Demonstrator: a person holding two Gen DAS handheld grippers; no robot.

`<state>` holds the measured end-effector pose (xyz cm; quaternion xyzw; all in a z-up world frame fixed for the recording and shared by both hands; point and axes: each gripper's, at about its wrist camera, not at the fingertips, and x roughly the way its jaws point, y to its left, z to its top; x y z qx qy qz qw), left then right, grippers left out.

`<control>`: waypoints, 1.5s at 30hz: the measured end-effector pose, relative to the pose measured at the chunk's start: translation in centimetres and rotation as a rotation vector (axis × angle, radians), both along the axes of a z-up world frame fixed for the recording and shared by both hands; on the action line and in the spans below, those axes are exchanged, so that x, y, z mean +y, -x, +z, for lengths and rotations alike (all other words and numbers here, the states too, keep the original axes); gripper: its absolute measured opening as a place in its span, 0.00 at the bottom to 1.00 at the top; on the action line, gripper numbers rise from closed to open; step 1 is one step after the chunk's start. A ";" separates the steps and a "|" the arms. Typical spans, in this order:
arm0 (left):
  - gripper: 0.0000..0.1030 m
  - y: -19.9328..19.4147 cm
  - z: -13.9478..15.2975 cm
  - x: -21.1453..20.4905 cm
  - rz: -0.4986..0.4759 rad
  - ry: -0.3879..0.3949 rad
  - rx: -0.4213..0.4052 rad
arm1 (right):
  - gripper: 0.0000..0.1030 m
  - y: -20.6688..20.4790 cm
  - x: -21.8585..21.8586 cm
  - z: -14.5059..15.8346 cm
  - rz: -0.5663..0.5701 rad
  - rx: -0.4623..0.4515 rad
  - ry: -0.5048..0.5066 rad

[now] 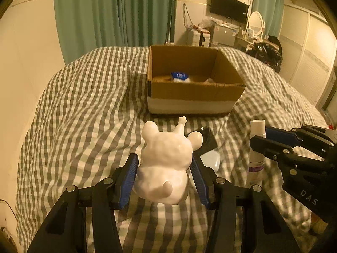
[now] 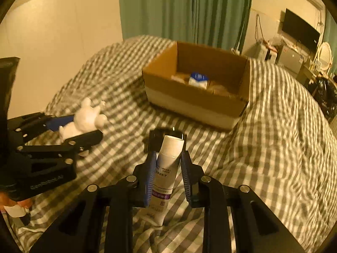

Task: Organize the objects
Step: 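Grasp the white tube with the right tool while the left carries the bear toward the box, then lower bear and tube into the box and open both tools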

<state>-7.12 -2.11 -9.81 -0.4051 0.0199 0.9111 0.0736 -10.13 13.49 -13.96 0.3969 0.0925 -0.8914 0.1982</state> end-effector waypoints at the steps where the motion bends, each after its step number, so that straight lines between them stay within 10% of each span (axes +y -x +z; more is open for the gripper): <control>1: 0.51 0.1 0.5 0.1 -0.005 0.001 0.008 | 0.22 -0.1 0.0 0.5 0.000 0.013 0.005; 25: 0.51 14.6 12.1 3.3 -0.089 0.011 0.209 | 0.22 12.1 0.5 15.4 0.002 0.268 -0.038; 45: 0.51 25.5 0.9 5.8 -0.082 0.043 -0.006 | 0.22 25.3 1.3 4.7 -0.011 0.062 -0.124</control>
